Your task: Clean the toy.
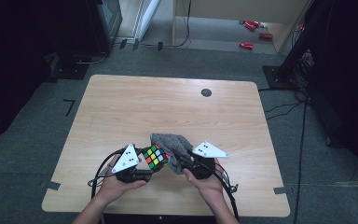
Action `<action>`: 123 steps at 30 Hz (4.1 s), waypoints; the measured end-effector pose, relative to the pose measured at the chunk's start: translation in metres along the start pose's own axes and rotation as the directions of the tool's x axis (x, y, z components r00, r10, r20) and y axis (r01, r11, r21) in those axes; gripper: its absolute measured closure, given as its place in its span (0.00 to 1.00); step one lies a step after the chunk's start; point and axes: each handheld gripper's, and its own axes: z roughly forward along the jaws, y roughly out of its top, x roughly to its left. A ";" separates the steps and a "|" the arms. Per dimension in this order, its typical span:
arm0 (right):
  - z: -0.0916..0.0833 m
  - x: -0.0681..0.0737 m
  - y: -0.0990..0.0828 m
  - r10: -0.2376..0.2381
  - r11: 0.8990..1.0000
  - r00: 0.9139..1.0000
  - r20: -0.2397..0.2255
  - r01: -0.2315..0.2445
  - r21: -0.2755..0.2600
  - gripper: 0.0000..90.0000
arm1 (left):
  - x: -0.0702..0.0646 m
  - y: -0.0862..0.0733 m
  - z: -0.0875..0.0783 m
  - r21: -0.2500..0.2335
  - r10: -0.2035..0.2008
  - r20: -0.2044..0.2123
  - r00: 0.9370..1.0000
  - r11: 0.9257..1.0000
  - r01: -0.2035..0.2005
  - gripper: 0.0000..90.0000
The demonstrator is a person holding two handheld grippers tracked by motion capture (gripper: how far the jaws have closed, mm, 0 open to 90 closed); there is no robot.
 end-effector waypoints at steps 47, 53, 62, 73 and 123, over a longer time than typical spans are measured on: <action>-0.007 0.005 0.005 -0.007 1.000 1.000 -0.013 0.007 -0.013 0.77 | -0.006 0.001 0.003 -0.008 -0.001 -0.007 1.000 1.000 0.001 0.38; -0.006 -0.001 0.003 0.011 1.000 1.000 0.004 -0.011 0.001 0.77 | -0.002 0.001 0.000 -0.019 -0.016 -0.012 1.000 1.000 0.016 0.38; -0.010 0.010 0.010 -0.014 0.999 1.000 -0.025 0.013 -0.032 0.77 | -0.007 0.001 0.003 -0.008 0.013 -0.013 1.000 1.000 -0.013 0.38; -0.011 0.006 0.009 -0.002 1.000 1.000 -0.027 0.001 -0.031 0.77 | -0.007 0.001 0.002 -0.033 0.006 -0.010 1.000 0.999 -0.006 0.38; -0.012 0.009 0.010 -0.016 0.999 0.999 -0.039 0.015 -0.033 0.78 | -0.004 0.001 -0.003 -0.041 0.013 -0.009 1.000 0.999 -0.013 0.38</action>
